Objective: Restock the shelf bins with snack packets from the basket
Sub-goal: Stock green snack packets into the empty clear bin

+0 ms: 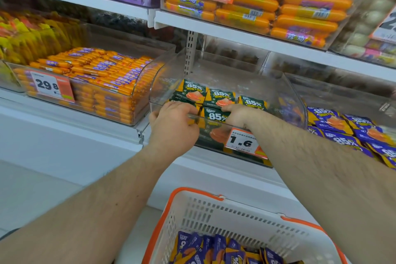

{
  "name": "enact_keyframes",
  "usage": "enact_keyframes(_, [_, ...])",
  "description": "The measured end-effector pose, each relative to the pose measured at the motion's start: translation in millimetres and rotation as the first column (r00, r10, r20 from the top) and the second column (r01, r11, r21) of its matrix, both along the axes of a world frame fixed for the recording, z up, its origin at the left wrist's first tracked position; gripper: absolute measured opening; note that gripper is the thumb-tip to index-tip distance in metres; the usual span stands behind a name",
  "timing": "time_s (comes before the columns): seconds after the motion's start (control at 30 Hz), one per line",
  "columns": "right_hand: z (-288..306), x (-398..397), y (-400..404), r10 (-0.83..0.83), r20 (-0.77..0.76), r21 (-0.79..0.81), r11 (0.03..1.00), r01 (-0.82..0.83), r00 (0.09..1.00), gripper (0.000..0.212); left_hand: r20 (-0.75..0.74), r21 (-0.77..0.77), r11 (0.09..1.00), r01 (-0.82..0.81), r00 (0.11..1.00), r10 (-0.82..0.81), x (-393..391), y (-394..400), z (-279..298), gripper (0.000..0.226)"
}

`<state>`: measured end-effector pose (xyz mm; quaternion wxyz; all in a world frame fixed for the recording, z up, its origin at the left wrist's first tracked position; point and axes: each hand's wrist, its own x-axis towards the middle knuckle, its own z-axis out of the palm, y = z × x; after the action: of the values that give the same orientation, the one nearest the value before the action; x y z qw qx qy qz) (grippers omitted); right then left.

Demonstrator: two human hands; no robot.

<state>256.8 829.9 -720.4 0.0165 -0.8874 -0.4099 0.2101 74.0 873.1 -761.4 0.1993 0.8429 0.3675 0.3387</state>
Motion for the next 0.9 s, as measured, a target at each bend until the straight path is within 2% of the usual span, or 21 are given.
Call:
enact_keyframes(0.07, [-1, 1, 1, -0.034, -0.009, 0.022, 0.999, 0.034, 0.999, 0.092, 0.116, 0.143, 0.989, 0.032, 0.992, -0.049, -1, -4, 0, 0.027])
enact_keyframes(0.13, [-7, 7, 3, -0.105, -0.009, 0.125, 0.986, 0.106, 0.994, 0.080, 0.232, 0.259, 0.961, 0.100, 0.959, -0.162, -3, -12, 1, 0.023])
enact_keyframes(0.2, [-9, 8, 2, -0.204, 0.076, 0.368, 0.915, 0.163, 0.976, 0.058, 0.233, 0.176, 0.962, 0.208, 0.941, -0.246, -5, -25, 2, 0.023])
enact_keyframes(0.23, [-8, 6, -1, -0.232, 0.154, 0.511, 0.851, 0.124, 0.960, 0.045, 0.169, 0.077, 0.963, 0.257, 0.949, -0.267, -4, -30, 1, 0.024])
enact_keyframes(0.3, [-4, -5, -10, -0.231, 0.296, 0.730, 0.680, -0.064, 0.927, 0.022, -0.044, -0.102, 0.934, 0.344, 0.936, -0.349, -1, -36, -5, 0.028])
enact_keyframes(0.37, [-1, -20, -21, -0.176, 0.445, 0.835, 0.437, -0.335, 0.878, 0.014, -0.241, -0.221, 0.880, 0.421, 0.850, -0.467, 4, -35, -15, 0.028])
enact_keyframes(0.43, [-10, -35, -36, -0.180, 0.572, 0.817, 0.206, -0.538, 0.800, 0.010, -0.440, -0.353, 0.823, 0.444, 0.698, -0.565, 5, -37, -25, 0.025])
enact_keyframes(0.47, [-21, -44, -46, -0.190, 0.605, 0.797, 0.137, -0.589, 0.773, 0.009, -0.513, -0.413, 0.790, 0.453, 0.601, -0.613, 5, -40, -31, 0.025])
enact_keyframes(0.53, [-49, -59, -70, -0.166, 0.602, 0.798, 0.076, -0.598, 0.781, 0.008, -0.606, -0.501, 0.733, 0.461, 0.418, -0.677, 3, -48, -38, 0.020])
enact_keyframes(0.6, [-95, -67, -96, -0.124, 0.481, 0.876, 0.115, -0.469, 0.868, 0.010, -0.678, -0.531, 0.730, 0.431, 0.300, -0.671, 2, -55, -46, 0.031])
enact_keyframes(0.63, [-121, -70, -110, -0.123, 0.379, 0.918, 0.171, -0.357, 0.917, 0.012, -0.710, -0.543, 0.729, 0.417, 0.236, -0.664, 1, -58, -52, 0.030])
enact_keyframes(0.67, [-152, -71, -122, -0.140, 0.259, 0.943, 0.248, -0.220, 0.956, 0.013, -0.739, -0.553, 0.727, 0.408, 0.163, -0.654, 0, -60, -59, 0.033])
enact_keyframes(0.73, [-206, -77, -145, -0.190, 0.032, 0.872, 0.485, 0.065, 0.981, 0.012, -0.780, -0.568, 0.721, 0.396, 0.020, -0.626, 0, -64, -71, 0.037])
enact_keyframes(0.8, [-247, -87, -163, -0.221, -0.160, 0.591, 0.759, 0.273, 0.962, 0.017, -0.795, -0.573, 0.724, 0.383, -0.044, -0.605, -2, -66, -81, 0.038])
enact_keyframes(0.83, [-263, -92, -169, -0.231, -0.231, 0.418, 0.854, 0.311, 0.945, 0.019, -0.794, -0.577, 0.726, 0.373, -0.050, -0.605, -3, -68, -83, 0.039])
enact_keyframes(0.9, [-292, -102, -178, -0.227, -0.347, 0.119, 0.952, 0.283, 0.910, 0.015, -0.800, -0.568, 0.740, 0.361, -0.029, -0.600, -2, -68, -82, 0.041])
